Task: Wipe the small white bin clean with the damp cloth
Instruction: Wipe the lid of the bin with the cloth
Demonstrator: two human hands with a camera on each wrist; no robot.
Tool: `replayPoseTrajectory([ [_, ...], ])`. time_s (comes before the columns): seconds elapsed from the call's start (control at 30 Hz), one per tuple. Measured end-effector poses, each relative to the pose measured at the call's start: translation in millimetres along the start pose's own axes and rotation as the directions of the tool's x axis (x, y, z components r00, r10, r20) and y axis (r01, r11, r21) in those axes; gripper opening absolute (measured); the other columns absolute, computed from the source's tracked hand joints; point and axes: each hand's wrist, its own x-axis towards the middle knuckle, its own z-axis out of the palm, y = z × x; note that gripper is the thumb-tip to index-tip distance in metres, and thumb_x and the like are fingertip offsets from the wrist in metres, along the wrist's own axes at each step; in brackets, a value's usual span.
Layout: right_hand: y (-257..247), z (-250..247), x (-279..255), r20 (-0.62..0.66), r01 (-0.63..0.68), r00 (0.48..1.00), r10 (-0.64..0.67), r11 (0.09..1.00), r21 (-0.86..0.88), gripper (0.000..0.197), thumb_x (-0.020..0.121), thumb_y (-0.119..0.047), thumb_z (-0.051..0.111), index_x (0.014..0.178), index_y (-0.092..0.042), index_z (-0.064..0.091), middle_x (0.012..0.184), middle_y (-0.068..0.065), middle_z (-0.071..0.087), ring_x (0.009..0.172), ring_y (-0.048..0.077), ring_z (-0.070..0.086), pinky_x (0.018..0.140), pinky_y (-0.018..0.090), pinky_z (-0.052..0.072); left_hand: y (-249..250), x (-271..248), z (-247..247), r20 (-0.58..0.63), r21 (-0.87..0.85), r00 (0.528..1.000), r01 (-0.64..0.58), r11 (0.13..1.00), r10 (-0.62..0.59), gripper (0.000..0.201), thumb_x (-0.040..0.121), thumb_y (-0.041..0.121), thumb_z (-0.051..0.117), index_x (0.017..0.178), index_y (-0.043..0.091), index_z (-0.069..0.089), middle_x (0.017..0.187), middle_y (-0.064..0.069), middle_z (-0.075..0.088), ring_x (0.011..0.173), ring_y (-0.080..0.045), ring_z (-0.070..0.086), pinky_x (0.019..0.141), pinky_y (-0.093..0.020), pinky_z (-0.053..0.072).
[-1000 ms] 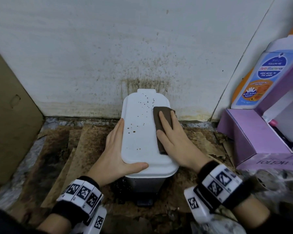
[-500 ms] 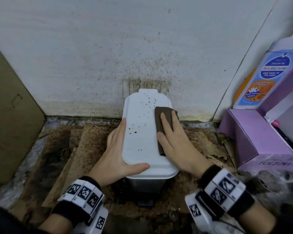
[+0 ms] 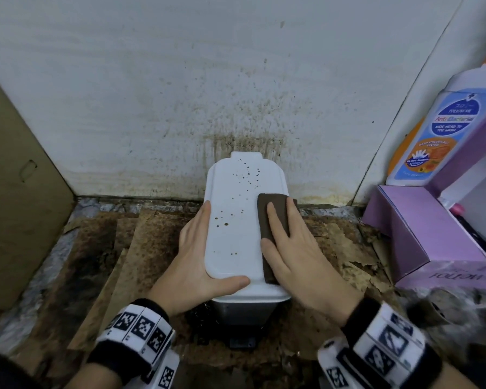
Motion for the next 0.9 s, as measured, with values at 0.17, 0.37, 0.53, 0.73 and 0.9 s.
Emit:
replayPoseTrajectory([
  [0.17,16.5,-21.3,58.2,0.088,-0.009,0.996,0.004,0.999,0.051,0.071,0.111,-0.049,0.023,0.165,-0.021,-0.012,0.172,0.008,-0.025,0.159,0.023,-0.022,0.131,0.048,0.002,1.9,0.9,-1.1,0.009,-0.008,1.000,0.003,1.000,-0.003,0.138,0.063,0.072,0.079,0.158,0.041,-0.016,0.163,0.030,-0.013,0.152,-0.002,-0.011,0.118,-0.040,0.012],
  [0.37,23.0,-29.1,92.0,0.094,-0.033,0.995,0.024,0.995,0.097,0.071,0.111,-0.049,0.026,0.166,-0.019,-0.009,0.171,0.010,-0.025,0.161,0.027,-0.015,0.130,0.048,0.004,3.1,0.6,-2.4,0.011,-0.017,1.000,0.009,1.000,-0.009,0.137,0.061,0.075,0.076,0.158,0.042,-0.015,0.163,0.030,-0.012,0.152,-0.002,-0.011,0.119,-0.042,0.013],
  [0.53,14.3,-24.7,62.7,0.079,-0.048,0.996,0.035,0.985,0.165,0.071,0.112,-0.046,0.028,0.165,-0.021,-0.010,0.171,0.006,-0.027,0.160,0.024,-0.017,0.130,0.041,0.002,2.1,0.2,-1.0,0.005,-0.014,1.000,0.007,1.000,-0.006,0.139,0.060,0.075,0.078,0.158,0.041,-0.014,0.162,0.032,-0.012,0.152,-0.002,-0.011,0.120,-0.041,0.013],
  [0.73,2.4,-7.7,-2.2,0.076,0.010,0.997,-0.016,0.997,0.082,0.071,0.108,-0.052,0.018,0.162,-0.026,-0.020,0.168,0.000,-0.035,0.154,0.010,-0.033,0.131,0.040,-0.001,0.9,-0.4,0.5,0.000,-0.011,1.000,0.006,1.000,-0.006,0.141,0.059,0.075,0.077,0.158,0.040,-0.015,0.162,0.032,-0.012,0.151,0.002,-0.011,0.119,-0.035,0.012],
  [0.9,2.8,-10.4,9.0,0.069,-0.003,0.998,0.004,1.000,-0.001,0.071,0.109,-0.051,0.018,0.164,-0.024,-0.017,0.170,0.004,-0.026,0.156,0.014,-0.027,0.131,0.044,-0.001,0.4,0.2,0.6,-0.004,-0.026,1.000,0.008,1.000,-0.008,0.140,0.060,0.074,0.078,0.158,0.041,-0.015,0.162,0.032,-0.011,0.152,0.001,-0.010,0.119,-0.037,0.013],
])
